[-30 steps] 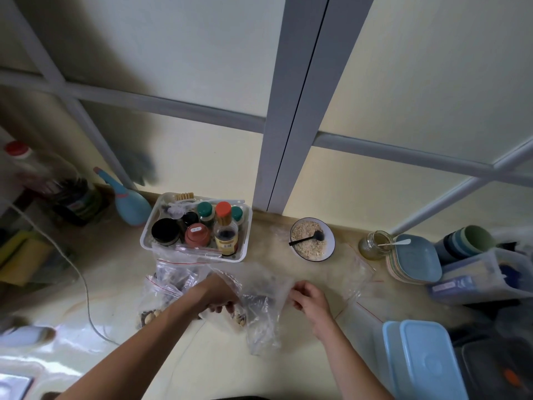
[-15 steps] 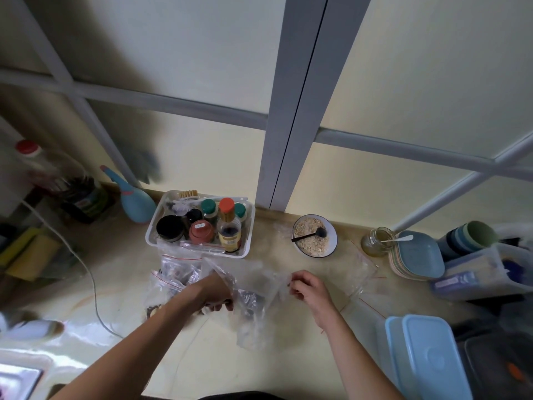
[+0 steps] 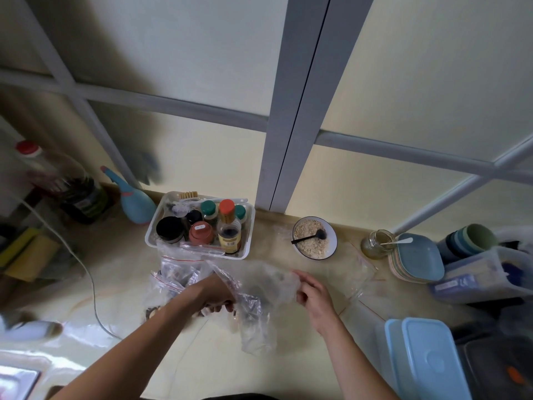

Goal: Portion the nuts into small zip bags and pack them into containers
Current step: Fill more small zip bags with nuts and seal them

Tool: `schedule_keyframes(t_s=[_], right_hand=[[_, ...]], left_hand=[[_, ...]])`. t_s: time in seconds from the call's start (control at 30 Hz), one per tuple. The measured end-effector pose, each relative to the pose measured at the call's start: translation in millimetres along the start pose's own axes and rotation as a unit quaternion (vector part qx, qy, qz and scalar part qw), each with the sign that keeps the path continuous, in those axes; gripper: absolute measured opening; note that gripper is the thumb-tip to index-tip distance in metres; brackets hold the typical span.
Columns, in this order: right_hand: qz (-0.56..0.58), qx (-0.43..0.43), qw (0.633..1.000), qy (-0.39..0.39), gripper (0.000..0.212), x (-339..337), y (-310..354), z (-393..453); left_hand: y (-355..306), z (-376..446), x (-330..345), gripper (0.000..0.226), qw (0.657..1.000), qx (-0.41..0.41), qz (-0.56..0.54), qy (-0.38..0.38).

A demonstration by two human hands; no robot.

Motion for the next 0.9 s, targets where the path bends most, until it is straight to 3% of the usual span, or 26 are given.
schedule_keyframes(t_s=[0.07, 0.17, 0.3, 0.47, 0.6, 0.7, 0.8, 0.9], right_hand=[[0.01, 0.016, 1.0, -0.016, 0.044, -3, 0, 3], [-0.067, 0.054, 0.994, -0.062, 0.019, -2, 3, 1], [-0.153, 0.057, 0.986, -0.045, 0.018, 2, -1, 1], [-0.066, -0.01, 0.996, -0.066, 0.019, 3, 2, 0], [0.024, -0.044, 0.994, -0.101, 0.016, 1, 3, -7], [0.036, -0.049, 0.989, -0.133, 0.012, -1, -1, -6], [-0.034, -0.007, 0.986, -0.165, 0.009, -7, -8, 2], [-0.134, -0.038, 0.978, -0.154, 0.02, -10, -7, 5]], left_hand=[[2, 2, 1, 0.02, 1.0, 0.002, -0.008, -0.003], [3, 4, 3, 0.012, 1.0, 0.015, -0.019, -0.011], [-5, 3, 3, 0.022, 1.0, 0.002, -0.011, -0.003], [-8, 2, 1, 0.025, 1.0, -0.002, -0.009, -0.009], [1, 8, 0, 0.016, 1.0, 0.006, -0.017, -0.005], [-1, 7, 1, 0.017, 1.0, 0.006, -0.013, -0.009], [-7, 3, 0, 0.02, 1.0, -0.003, -0.012, -0.007], [-8, 4, 1, 0.021, 1.0, 0.007, -0.007, -0.006]])
Point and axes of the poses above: each hand's wrist, its own z-axis towards the middle knuckle, its own x-axis out of the palm, y = z × x, the point moved 3 cm from there along z, towards the middle knuckle, and after that the axes turned 15 degrees about x, right-handed, at the moved point
